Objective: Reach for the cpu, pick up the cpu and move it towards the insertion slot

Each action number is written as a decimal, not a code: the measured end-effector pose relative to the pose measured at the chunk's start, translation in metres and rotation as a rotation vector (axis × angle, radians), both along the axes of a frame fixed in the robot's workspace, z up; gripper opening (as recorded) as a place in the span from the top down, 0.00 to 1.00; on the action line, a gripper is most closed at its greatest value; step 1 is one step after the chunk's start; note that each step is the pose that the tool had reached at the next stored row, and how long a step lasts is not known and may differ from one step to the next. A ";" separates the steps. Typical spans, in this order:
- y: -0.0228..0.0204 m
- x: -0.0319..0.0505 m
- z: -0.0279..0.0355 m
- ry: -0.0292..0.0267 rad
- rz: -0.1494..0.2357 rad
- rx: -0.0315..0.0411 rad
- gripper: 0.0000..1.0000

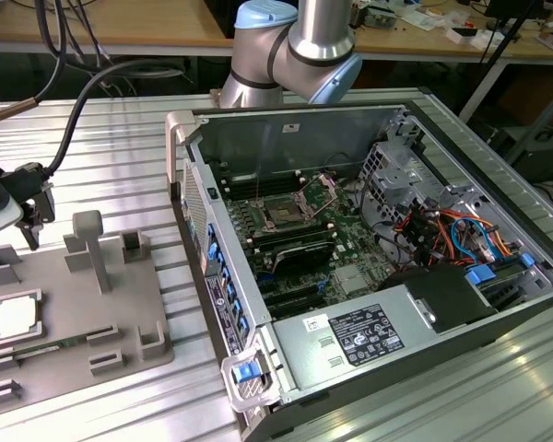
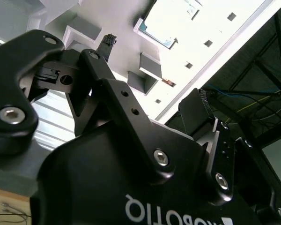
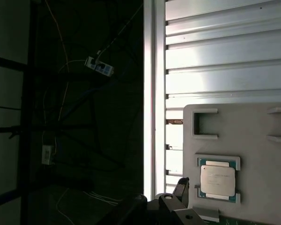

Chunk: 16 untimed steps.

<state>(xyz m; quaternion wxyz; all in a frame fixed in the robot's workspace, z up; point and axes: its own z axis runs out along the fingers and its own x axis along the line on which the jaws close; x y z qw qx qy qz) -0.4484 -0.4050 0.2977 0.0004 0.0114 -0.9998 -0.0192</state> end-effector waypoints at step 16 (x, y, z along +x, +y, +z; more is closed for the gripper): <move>-0.0004 -0.0003 -0.0083 0.0001 0.007 0.0000 0.17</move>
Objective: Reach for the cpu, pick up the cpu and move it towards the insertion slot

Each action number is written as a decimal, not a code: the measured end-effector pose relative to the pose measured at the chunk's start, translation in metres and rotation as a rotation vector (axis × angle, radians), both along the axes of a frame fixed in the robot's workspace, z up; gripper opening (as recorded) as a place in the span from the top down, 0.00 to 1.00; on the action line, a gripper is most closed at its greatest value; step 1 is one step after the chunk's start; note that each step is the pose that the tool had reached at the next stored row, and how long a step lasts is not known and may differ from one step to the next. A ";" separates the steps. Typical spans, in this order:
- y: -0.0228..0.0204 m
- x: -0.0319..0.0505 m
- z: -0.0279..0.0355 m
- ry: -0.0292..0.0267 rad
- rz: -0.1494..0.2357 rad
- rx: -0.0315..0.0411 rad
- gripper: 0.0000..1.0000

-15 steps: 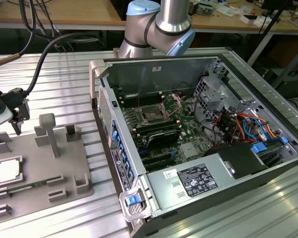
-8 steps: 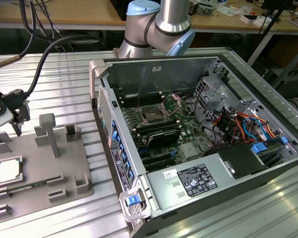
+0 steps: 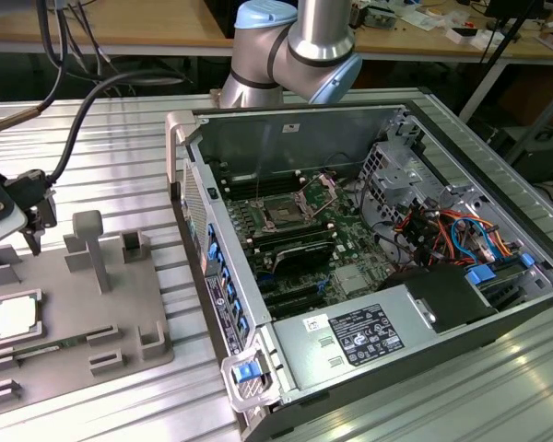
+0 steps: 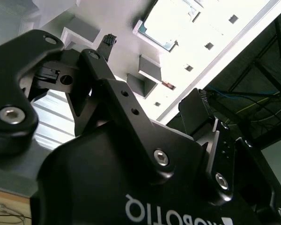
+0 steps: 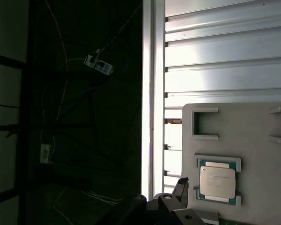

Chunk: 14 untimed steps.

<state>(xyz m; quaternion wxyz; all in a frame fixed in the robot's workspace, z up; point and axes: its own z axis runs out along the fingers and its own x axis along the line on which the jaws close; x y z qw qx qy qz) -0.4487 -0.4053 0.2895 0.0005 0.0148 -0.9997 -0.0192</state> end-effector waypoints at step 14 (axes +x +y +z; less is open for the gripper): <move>0.0000 0.0000 -0.0058 0.0000 0.000 0.0000 0.17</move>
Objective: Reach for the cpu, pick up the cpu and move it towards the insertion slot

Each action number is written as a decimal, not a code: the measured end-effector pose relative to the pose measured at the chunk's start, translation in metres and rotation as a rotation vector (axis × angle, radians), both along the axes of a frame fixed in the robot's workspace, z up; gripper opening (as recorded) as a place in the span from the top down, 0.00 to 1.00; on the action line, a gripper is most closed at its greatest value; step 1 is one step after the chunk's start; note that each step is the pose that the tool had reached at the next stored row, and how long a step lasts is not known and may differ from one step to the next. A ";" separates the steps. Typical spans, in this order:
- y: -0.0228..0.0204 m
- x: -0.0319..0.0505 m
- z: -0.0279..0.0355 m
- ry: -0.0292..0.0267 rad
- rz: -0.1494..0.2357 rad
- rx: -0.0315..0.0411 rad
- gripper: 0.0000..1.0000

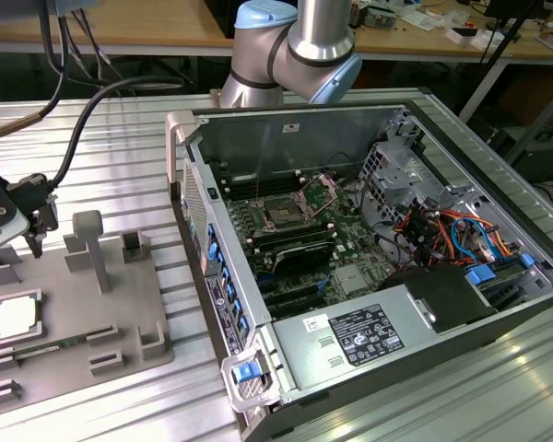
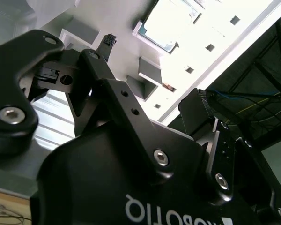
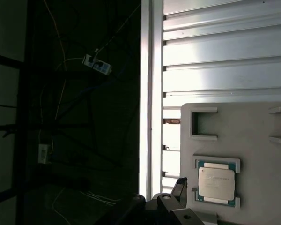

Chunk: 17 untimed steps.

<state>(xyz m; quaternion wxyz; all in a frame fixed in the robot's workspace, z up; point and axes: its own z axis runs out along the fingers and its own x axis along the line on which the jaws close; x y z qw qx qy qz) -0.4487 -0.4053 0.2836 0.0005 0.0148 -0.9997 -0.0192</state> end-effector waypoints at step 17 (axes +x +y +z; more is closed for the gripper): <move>0.0000 0.0000 -0.0077 0.0000 0.000 0.0000 0.17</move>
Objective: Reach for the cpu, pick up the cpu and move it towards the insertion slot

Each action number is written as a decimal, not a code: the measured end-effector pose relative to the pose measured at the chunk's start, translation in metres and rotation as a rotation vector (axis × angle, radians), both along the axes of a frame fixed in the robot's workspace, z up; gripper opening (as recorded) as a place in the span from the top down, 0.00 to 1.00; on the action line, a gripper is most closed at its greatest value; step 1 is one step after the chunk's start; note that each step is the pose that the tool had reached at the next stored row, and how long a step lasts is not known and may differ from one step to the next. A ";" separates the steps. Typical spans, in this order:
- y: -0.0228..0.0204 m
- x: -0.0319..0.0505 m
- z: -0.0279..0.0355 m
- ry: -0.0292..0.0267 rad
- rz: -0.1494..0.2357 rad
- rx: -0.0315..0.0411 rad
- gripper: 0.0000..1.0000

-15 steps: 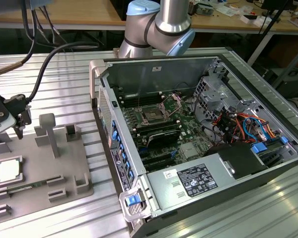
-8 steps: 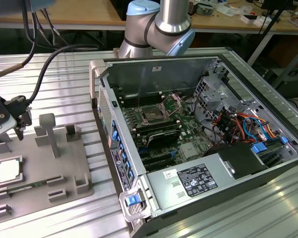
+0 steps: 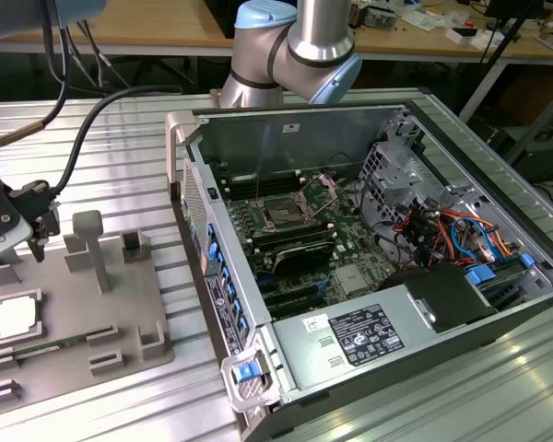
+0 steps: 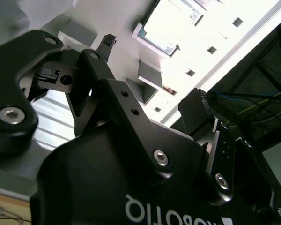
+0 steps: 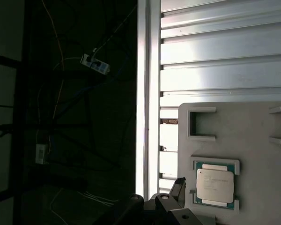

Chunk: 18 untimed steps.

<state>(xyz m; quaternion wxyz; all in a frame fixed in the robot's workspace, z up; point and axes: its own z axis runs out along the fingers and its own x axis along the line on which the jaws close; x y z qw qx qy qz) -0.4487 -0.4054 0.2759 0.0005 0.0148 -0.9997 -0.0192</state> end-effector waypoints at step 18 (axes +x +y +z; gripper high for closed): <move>0.0000 0.0000 -0.0039 0.0000 0.000 0.0000 0.17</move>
